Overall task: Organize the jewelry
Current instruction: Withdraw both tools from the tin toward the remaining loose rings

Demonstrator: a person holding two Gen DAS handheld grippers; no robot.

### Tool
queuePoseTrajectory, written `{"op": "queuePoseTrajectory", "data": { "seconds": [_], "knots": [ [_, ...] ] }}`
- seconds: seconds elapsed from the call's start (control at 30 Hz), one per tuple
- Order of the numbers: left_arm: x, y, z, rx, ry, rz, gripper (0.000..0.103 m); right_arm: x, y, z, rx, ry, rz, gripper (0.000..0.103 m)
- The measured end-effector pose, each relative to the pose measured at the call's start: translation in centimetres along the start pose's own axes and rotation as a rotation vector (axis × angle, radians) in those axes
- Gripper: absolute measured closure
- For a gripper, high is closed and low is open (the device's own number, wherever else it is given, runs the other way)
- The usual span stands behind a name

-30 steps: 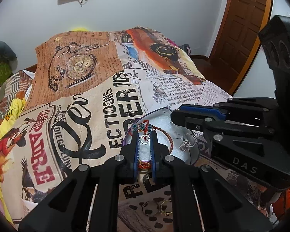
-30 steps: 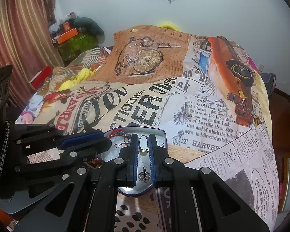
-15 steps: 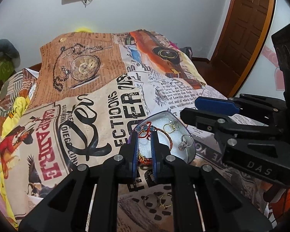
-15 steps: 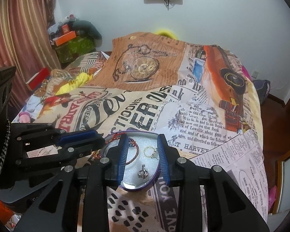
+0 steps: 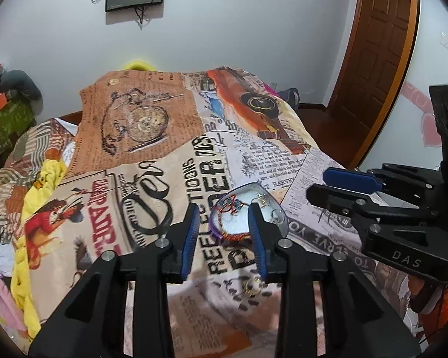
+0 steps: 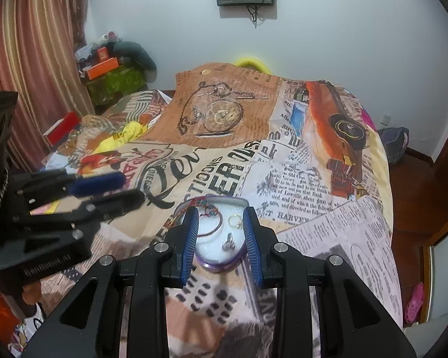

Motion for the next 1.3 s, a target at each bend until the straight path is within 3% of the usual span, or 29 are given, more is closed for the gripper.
{"op": "queuePoseTrajectory", "data": {
  "seconds": [0.27,0.63,1.07,1.3],
  "knots": [
    [1.0,1.6,3.1,0.021,0.055,-0.017,0.069,-0.2,1.5,2.5,0.006,0.057,-0.007,0.075],
    [-0.6,2.3,8.5,0.015,0.166,-0.004,0.069,-4.0,5.0,7.7,0.076,0.221,-0.038,0.075],
    [-1.9,3.8,10.2,0.065,0.196,0.006,0.069,-7.2,6.2,8.2,0.173,0.319,-0.05,0.075],
    [-2.1,3.0,9.8,0.057,0.196,0.024,0.069,-7.2,5.7,8.3,0.155,0.316,-0.094,0.08]
  ]
}}
Point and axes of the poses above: each gripper's, at about its wrist camera, not at the fingertips, and x roughly against the way its jaws point, y to its left, z to its underside, the point moved 6 cm from there along -x, roughly the way its jaws point, and after that the axes turned 4 degrees about -x, right-handed, at the moved point
